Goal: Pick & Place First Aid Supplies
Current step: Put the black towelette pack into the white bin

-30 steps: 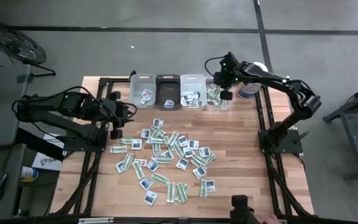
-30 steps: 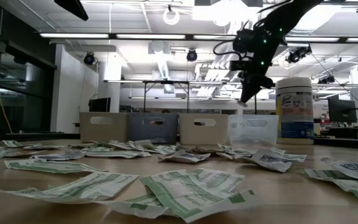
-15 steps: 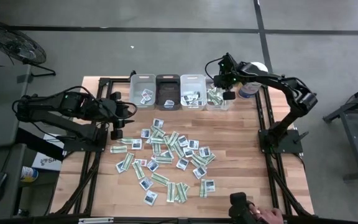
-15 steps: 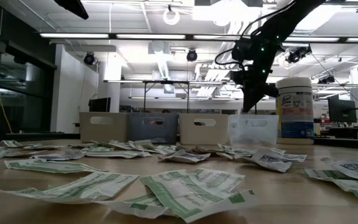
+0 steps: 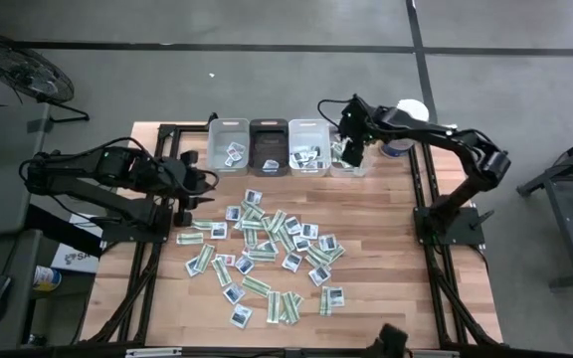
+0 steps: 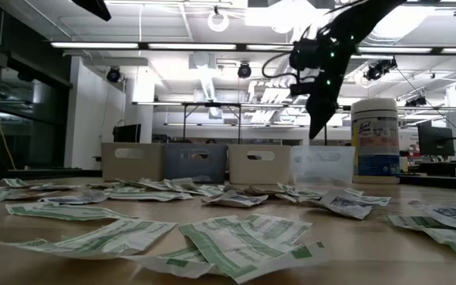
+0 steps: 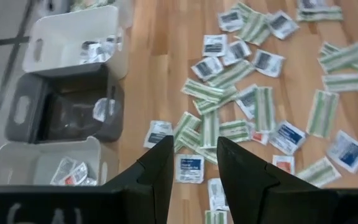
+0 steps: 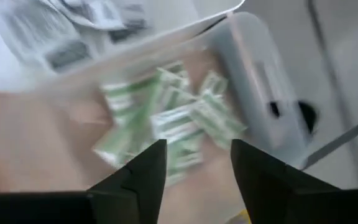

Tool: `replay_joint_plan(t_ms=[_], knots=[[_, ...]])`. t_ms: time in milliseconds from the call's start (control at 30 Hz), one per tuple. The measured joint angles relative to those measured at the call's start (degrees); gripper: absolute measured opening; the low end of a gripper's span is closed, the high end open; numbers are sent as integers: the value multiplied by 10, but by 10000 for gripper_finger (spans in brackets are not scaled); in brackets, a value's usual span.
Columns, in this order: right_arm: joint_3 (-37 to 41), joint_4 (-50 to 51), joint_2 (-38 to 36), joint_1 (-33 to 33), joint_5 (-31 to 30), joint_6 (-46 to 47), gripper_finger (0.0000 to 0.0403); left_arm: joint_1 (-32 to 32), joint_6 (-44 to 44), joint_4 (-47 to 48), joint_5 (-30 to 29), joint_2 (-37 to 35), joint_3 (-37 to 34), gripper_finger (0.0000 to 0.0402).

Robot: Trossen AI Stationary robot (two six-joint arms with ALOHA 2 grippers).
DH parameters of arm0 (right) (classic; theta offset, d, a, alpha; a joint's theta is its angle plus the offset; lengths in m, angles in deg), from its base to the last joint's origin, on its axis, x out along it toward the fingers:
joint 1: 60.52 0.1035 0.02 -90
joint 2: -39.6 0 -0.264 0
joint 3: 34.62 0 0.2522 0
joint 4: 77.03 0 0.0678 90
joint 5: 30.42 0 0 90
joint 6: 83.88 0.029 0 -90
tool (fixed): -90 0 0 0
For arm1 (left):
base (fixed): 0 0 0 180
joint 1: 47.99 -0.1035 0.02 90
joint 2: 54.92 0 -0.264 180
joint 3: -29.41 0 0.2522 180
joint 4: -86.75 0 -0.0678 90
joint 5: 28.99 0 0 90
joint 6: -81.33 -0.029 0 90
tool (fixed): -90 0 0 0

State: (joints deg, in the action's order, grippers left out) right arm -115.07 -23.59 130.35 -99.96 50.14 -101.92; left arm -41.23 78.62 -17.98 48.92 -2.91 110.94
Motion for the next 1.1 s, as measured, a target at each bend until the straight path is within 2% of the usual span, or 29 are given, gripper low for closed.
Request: replay_joint_plan(t_ms=[133, 233, 367, 433, 633, 800, 1100], knots=[[0, 37, -20, 37, 34, 159, 180, 0, -35, 0, 36, 0, 0, 119], [0, 71, -31, 65, 86, 270, 176, 0, -65, 0, 61, 0, 0, 119], [0, 118, -33, 107, 162, 374, 164, 0, -115, 0, 90, 0, 0, 119], [0, 133, -33, 136, 176, 415, 158, 0, -138, 1, 105, 0, 0, 119], [0, 137, -33, 241, 145, 545, 143, 0, -176, 4, 140, 0, 0, 119], [0, 137, -33, 316, 90, 661, 146, 0, -200, 6, 164, 0, 0, 119], [0, 145, -1, 404, 78, 777, 163, 0, -228, 13, 177, 0, 0, 119]])
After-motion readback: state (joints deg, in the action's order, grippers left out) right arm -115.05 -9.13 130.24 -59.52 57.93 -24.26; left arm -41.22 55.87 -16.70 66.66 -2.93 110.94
